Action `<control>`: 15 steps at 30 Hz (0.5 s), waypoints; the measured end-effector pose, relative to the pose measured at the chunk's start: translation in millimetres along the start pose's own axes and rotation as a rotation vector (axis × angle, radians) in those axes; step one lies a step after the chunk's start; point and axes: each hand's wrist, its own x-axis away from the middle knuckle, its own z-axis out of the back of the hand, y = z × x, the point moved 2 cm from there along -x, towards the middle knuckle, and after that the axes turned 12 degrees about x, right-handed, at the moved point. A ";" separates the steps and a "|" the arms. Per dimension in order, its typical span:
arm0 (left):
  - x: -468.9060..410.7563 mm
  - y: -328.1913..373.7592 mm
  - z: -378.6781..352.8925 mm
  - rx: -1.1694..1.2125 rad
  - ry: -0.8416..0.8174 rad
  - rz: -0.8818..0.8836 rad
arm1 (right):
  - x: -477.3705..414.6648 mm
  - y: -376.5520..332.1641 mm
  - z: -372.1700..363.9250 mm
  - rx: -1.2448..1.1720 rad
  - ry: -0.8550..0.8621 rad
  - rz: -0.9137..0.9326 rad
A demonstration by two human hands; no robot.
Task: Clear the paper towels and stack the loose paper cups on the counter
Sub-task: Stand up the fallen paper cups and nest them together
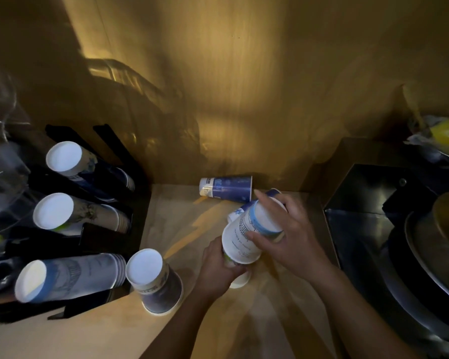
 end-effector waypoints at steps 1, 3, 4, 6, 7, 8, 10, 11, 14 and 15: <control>0.3 2.0 -0.1 0.014 -0.008 -0.017 | 0.4 2.1 -6.1 0.011 -0.039 -0.001; 3.1 3.1 0.2 0.010 -0.024 -0.021 | 1.2 8.2 -17.7 0.016 -0.093 -0.007; 5.7 1.5 1.2 -0.003 -0.027 -0.014 | 2.0 11.6 -23.4 0.017 -0.111 -0.007; 11.5 -4.7 2.9 -0.043 -0.038 0.012 | 4.7 17.6 -36.3 0.052 -0.157 0.010; 13.6 -8.6 3.3 -0.065 -0.045 0.024 | 6.7 20.7 -43.4 0.074 -0.176 0.017; 14.8 -12.6 3.2 -0.090 -0.046 0.029 | 9.0 24.2 -50.8 0.085 -0.193 0.014; 16.1 -18.6 3.7 -0.159 -0.018 0.009 | 15.7 31.4 -66.3 0.113 -0.250 0.008; 16.8 -19.6 3.5 -0.184 -0.008 -0.008 | 20.0 34.0 -74.2 0.142 -0.290 0.021; 18.4 -21.2 -1.6 -0.192 -0.053 -0.020 | 31.9 38.1 -92.4 0.136 -0.336 0.020; 18.6 -22.2 -3.2 -0.184 -0.058 -0.018 | 33.4 38.9 -95.4 0.117 -0.328 -0.001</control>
